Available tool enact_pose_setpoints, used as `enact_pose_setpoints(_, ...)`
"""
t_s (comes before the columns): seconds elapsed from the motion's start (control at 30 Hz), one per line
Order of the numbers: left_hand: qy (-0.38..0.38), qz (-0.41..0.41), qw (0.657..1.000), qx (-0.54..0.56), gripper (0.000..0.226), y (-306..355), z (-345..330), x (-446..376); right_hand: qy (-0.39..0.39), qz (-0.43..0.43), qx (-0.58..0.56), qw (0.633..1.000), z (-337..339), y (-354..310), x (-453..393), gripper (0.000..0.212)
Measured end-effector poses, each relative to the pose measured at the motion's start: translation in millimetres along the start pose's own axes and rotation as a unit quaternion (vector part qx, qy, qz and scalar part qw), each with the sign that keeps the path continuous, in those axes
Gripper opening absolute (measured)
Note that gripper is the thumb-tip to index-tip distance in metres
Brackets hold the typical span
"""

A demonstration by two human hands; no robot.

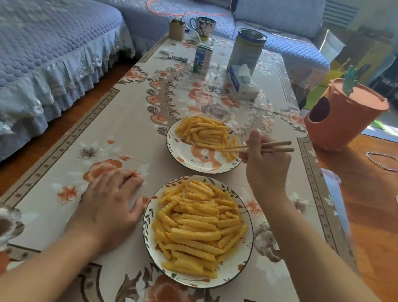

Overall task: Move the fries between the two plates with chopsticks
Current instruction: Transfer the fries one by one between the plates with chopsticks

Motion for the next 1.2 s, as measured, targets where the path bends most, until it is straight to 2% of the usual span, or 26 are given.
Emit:
enact_pose_setpoints(0.3,-0.007,-0.001,1.0,0.0,0.054,-3,-2,-1,0.041,-0.018,0.056,0.997,9,-14,2,0.044)
enact_pose_setpoints(0.57,-0.01,-0.001,1.0,-0.001,0.053,-2,-1,-1,-0.003,-0.017,0.096,0.995,-4,-17,-2,0.047)
enact_pose_setpoints(0.73,-0.01,-0.001,1.0,0.003,0.052,-1,0,-1,0.022,-0.047,-0.008,0.999,38,-35,8,0.042)
enact_pose_setpoints(0.83,-0.01,0.0,1.0,0.001,0.053,-1,-1,0,-0.03,-0.055,-0.085,0.994,60,-45,26,0.044)
enact_pose_setpoints(0.93,-0.007,-0.001,1.0,-0.001,0.053,1,0,1,-0.086,-0.056,-0.105,0.989,71,-44,44,0.046)
enact_pose_setpoints(1.2,-0.006,0.004,1.0,-0.001,0.055,4,2,2,-0.144,-0.11,-0.151,0.972,72,-13,45,0.046)
Point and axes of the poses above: each hand's wrist, its own x-axis away from the middle knuckle, its own z-axis out of the back of the hand, y = z × x, the point moved 6 cm from there along -x, towards the middle knuckle, and after that the axes turned 8 degrees about x, right-handed, at the moved point
